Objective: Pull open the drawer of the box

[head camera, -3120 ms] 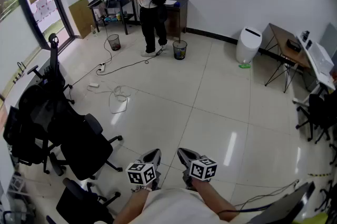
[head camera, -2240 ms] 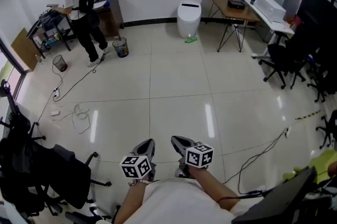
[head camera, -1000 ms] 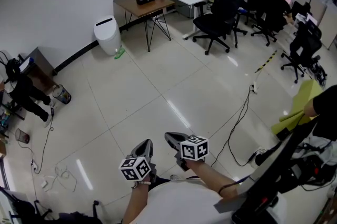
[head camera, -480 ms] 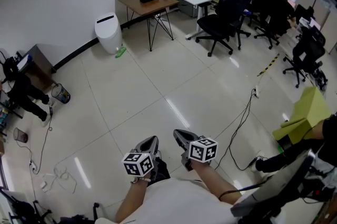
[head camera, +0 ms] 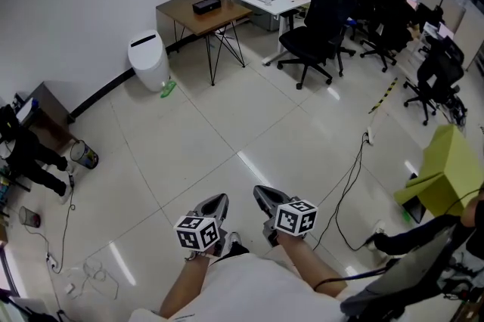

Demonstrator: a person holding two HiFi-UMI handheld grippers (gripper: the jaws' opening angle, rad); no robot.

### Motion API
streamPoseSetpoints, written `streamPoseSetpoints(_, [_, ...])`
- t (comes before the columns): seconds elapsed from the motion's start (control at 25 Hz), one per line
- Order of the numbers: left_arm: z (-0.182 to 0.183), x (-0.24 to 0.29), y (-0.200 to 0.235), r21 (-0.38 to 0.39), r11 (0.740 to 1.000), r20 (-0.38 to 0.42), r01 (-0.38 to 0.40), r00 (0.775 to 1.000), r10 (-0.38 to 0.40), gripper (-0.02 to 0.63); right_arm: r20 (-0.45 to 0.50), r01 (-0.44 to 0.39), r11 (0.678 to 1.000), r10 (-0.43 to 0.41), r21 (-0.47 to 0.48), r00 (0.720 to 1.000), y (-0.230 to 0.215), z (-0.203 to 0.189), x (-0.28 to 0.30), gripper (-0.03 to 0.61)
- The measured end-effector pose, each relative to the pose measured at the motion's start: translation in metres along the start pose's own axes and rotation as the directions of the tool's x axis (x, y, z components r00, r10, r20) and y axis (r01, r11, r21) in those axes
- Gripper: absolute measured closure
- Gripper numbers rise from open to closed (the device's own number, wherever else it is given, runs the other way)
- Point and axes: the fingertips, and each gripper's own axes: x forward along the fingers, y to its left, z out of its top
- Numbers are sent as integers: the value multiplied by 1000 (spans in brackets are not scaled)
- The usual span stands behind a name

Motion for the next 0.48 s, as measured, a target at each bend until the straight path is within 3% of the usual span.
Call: streamPoseSetpoints(0.48, [38,17,61,16,997,-14,76,997,-76,611,43,40,998,-38,-43,998,13,22,68,592])
